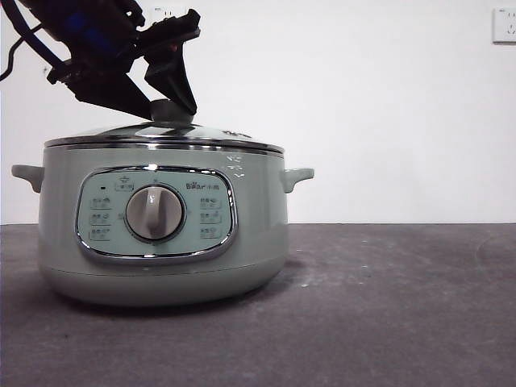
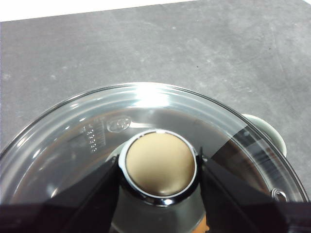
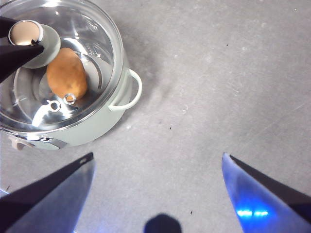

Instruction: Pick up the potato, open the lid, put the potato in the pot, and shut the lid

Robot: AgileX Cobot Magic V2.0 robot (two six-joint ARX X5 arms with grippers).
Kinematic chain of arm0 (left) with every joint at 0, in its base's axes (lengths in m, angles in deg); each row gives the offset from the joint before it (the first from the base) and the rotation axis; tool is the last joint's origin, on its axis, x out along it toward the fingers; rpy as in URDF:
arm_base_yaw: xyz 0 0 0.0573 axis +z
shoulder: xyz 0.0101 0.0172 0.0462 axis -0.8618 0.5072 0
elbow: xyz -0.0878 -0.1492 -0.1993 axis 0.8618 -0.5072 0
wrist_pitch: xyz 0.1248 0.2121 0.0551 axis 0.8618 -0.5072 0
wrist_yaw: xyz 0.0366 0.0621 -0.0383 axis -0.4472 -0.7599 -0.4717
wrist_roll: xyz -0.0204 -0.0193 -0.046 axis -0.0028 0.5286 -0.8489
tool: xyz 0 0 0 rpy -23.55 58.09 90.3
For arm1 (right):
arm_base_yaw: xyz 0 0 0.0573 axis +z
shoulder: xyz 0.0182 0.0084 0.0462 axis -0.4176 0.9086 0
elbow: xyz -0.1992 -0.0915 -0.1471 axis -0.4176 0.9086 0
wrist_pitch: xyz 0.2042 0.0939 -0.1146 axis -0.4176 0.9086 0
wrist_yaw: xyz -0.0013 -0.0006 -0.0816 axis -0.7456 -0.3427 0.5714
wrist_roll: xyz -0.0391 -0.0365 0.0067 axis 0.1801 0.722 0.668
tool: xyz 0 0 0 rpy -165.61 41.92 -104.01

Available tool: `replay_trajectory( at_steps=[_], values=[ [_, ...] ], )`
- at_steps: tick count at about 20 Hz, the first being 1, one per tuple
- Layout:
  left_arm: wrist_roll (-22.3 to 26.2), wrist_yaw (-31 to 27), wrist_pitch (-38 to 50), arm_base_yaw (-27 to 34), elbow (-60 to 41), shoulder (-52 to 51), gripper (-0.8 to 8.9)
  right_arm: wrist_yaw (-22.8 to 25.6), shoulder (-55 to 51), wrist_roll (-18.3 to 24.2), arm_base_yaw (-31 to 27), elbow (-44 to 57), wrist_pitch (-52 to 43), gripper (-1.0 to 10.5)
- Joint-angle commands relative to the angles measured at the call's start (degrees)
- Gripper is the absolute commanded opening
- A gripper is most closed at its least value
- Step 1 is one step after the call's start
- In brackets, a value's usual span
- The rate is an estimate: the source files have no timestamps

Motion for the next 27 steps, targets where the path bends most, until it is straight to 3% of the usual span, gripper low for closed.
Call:
replay_trajectory(
  at_steps=[1,4,8,16,19,23,26,27],
  values=[
    [-1.03,-0.11,-2.32,-0.15,-0.20,1.25,0.00,0.11,-0.09,-0.72,-0.04,-0.11,-0.37,4.4],
    [-1.01,-0.07,-3.63,-0.09,-0.20,1.49,0.50,0.02,-0.09,-0.74,-0.04,-0.11,-0.37,4.4],
    [-0.83,-0.04,-3.45,0.00,-0.17,1.46,3.62,-0.33,-0.09,-0.74,-0.04,-0.11,-0.33,4.4],
    [-0.85,0.00,-4.46,-0.46,-0.04,-7.87,3.86,-0.31,-0.68,-0.87,-0.04,0.70,-1.53,4.4],
    [-0.85,0.04,-9.42,-1.14,-0.04,-16.24,3.80,-0.31,-5.18,-0.92,-0.04,7.56,-8.11,4.3],
    [-0.87,-0.02,-16.63,-1.75,-0.04,-26.80,3.62,-0.33,-14.88,-1.03,-0.02,23.89,-20.94,2.2],
    [-0.85,-0.52,-20.85,-2.05,-0.04,-32.00,-0.17,-0.28,-21.31,-1.18,-0.02,35.45,-29.09,0.1],
    [-0.76,-2.01,-22.32,-2.08,-0.04,-32.94,-0.08,-0.31,-23.02,-1.16,-0.02,38.49,-31.39,-0.2]
  ],
)
